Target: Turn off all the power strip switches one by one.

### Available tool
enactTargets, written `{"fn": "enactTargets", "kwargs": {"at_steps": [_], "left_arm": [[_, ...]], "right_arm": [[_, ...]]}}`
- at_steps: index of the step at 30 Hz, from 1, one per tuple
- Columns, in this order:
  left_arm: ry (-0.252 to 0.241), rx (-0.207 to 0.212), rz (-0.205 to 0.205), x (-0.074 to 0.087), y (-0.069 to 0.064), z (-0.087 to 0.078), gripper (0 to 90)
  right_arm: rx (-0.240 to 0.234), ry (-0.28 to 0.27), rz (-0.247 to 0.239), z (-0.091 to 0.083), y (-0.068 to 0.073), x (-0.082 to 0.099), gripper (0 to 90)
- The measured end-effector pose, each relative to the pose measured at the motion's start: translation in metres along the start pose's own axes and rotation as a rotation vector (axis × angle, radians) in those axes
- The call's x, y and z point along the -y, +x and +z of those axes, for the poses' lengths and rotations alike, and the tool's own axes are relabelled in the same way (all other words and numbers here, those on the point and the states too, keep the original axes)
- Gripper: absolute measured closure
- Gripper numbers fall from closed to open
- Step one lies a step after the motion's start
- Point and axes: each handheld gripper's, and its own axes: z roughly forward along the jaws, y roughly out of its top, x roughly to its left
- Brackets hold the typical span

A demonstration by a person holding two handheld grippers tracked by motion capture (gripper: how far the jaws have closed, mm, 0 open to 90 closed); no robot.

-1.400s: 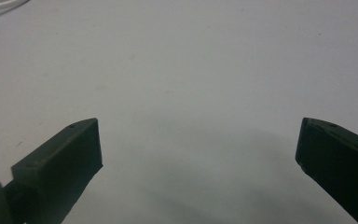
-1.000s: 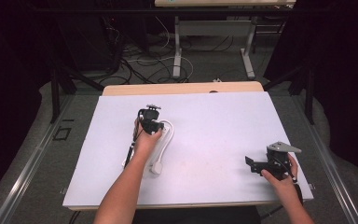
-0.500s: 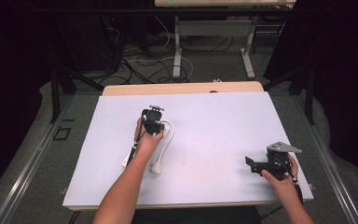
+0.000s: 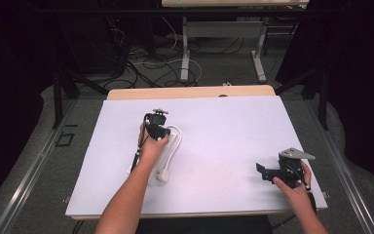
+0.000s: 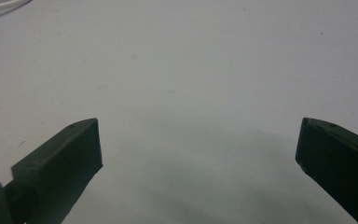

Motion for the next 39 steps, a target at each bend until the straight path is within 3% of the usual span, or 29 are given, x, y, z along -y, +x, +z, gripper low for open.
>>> {"fn": "enactTargets", "kwargs": {"at_steps": [13, 14, 15, 20, 39], "left_arm": [[-0.009, 0.035, -0.019, 0.001, 0.001, -0.010, 90.0], [-0.015, 0.041, -0.040, 0.001, 0.000, -0.011, 90.0], [-0.015, 0.044, -0.017, 0.001, 0.001, -0.012, 90.0], [-0.018, 0.056, -0.014, 0.002, 0.002, -0.017, 90.0], [-0.028, 0.097, -0.041, 0.011, 0.005, -0.036, 90.0]], "right_arm": [[-0.004, 0.004, 0.002, 0.000, 0.001, 0.000, 0.0], [-0.003, 0.003, 0.003, 0.000, 0.001, 0.000, 0.0], [-0.004, 0.003, 0.003, 0.000, 0.001, 0.000, 0.0], [-0.005, 0.002, 0.000, 0.000, 0.000, 0.000, 0.0], [-0.012, -0.009, -0.007, -0.002, 0.003, -0.001, 0.0]]}}
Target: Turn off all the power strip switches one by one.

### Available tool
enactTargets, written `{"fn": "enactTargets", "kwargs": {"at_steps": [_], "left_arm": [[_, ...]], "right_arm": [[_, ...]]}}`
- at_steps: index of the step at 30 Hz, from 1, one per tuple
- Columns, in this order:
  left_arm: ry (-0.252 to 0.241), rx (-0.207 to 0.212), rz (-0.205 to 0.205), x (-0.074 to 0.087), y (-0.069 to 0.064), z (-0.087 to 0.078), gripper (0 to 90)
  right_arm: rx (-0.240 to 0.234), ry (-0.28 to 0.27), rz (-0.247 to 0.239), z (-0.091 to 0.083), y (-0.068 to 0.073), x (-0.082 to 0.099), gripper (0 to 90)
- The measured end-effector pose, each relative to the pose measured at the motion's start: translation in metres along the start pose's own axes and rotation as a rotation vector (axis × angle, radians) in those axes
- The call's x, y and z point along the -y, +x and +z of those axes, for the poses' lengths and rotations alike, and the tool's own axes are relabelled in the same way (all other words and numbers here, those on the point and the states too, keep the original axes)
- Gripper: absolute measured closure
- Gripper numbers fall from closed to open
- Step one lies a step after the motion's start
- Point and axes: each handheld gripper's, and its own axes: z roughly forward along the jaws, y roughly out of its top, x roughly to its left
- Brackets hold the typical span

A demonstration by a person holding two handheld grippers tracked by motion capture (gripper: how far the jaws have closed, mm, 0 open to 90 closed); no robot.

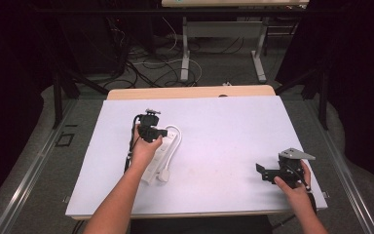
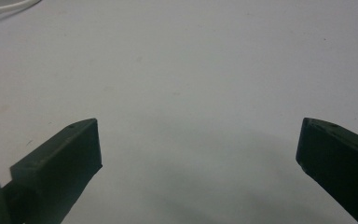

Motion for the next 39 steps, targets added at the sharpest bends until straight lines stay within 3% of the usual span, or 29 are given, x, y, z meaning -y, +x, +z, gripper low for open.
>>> {"fn": "enactTargets", "kwargs": {"at_steps": [14, 18, 39], "left_arm": [[0.015, 0.027, 0.030, 0.007, -0.008, -0.007, 90.0], [0.023, 0.046, 0.026, 0.010, -0.008, -0.008, 90.0], [0.059, 0.048, 0.010, 0.028, -0.001, -0.006, 90.0]], "right_arm": [[-0.011, -0.002, -0.019, -0.002, 0.001, -0.001, 0.0], [-0.012, -0.003, -0.018, -0.002, 0.001, -0.001, 0.0], [-0.014, 0.000, -0.021, -0.002, 0.001, -0.001, 0.0]]}}
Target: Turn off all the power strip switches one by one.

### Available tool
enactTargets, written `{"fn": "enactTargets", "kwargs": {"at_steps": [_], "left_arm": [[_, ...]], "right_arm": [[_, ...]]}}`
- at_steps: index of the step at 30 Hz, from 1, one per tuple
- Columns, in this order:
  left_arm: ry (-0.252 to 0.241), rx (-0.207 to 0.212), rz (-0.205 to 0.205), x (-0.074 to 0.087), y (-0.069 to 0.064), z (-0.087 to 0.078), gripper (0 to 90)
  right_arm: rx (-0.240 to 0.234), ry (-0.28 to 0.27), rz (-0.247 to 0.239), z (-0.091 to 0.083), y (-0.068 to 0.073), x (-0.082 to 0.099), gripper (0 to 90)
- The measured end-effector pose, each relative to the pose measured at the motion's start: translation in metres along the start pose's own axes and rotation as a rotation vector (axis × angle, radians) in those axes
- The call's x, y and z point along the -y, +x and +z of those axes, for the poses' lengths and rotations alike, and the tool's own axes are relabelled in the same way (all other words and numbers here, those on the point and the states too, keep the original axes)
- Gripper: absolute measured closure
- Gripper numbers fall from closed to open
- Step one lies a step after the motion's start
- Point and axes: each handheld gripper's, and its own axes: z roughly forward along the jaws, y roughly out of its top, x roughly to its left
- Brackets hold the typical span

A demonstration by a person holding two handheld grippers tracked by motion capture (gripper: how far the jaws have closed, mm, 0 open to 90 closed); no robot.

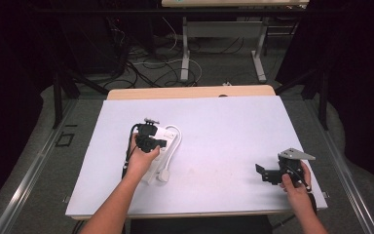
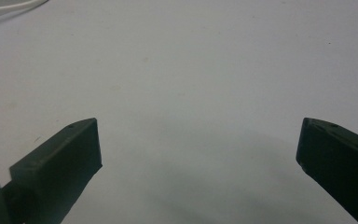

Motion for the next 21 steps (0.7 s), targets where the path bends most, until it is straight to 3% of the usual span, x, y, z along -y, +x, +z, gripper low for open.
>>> {"fn": "enactTargets", "kwargs": {"at_steps": [6, 21], "left_arm": [[0.003, -0.007, -0.022, 0.0005, 0.0046, 0.0045, 90.0], [0.038, -0.007, -0.027, 0.0037, 0.0081, 0.0090, 90.0]], "right_arm": [[0.002, -0.001, -0.001, 0.0005, 0.0004, 0.0002, 0.0], [0.001, 0.003, -0.001, -0.0001, -0.0003, 0.0004, 0.0]]}}
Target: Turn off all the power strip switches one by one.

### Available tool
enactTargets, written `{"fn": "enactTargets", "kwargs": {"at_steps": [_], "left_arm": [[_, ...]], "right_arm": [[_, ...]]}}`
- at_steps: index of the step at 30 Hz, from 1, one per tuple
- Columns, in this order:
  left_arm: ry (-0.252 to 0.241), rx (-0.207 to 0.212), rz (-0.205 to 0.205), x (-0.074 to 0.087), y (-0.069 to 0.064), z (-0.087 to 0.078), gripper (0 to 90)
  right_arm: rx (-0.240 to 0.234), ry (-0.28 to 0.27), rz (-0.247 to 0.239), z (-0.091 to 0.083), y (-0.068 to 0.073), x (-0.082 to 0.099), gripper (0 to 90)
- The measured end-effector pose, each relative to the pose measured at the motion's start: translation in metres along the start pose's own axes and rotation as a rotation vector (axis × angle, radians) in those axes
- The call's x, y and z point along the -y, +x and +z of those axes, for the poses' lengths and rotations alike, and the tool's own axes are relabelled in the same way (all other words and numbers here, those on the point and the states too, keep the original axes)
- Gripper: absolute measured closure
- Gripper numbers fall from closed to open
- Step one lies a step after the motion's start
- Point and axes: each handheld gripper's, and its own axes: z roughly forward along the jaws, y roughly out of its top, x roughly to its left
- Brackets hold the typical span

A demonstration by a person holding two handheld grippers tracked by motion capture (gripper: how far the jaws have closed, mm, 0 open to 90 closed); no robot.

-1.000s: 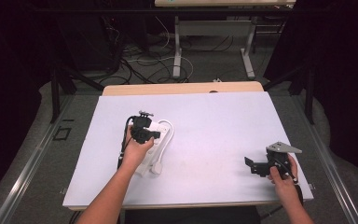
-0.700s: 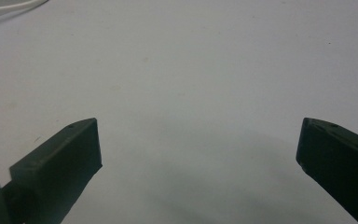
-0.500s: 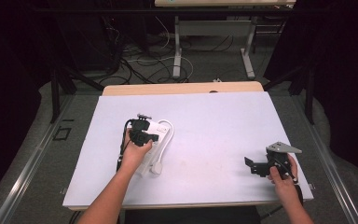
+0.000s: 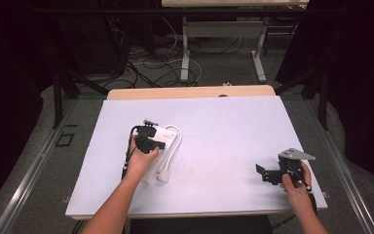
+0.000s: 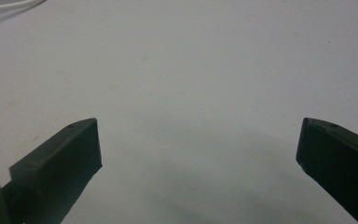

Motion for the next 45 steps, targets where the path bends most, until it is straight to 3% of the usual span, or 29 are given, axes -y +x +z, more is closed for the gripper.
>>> {"fn": "enactTargets", "kwargs": {"at_steps": [6, 10, 11, 25, 45], "left_arm": [[-0.015, 0.002, -0.006, 0.004, 0.002, 0.003, 90.0], [0.010, -0.032, 0.001, 0.004, -0.001, 0.004, 90.0], [0.009, -0.034, -0.013, 0.004, -0.002, 0.004, 90.0], [0.015, -0.014, -0.016, 0.006, -0.001, 0.001, 90.0], [-0.018, 0.001, -0.015, 0.015, -0.006, -0.013, 90.0]], "right_arm": [[0.011, -0.020, 0.001, 0.002, 0.001, 0.001, 0.0], [0.004, -0.003, -0.003, 0.001, 0.000, 0.000, 0.0], [0.003, 0.000, 0.000, 0.001, 0.001, 0.000, 0.0], [-0.002, 0.001, -0.002, 0.001, 0.000, 0.000, 0.0], [0.000, 0.000, 0.001, 0.000, 0.000, 0.000, 0.0]]}}
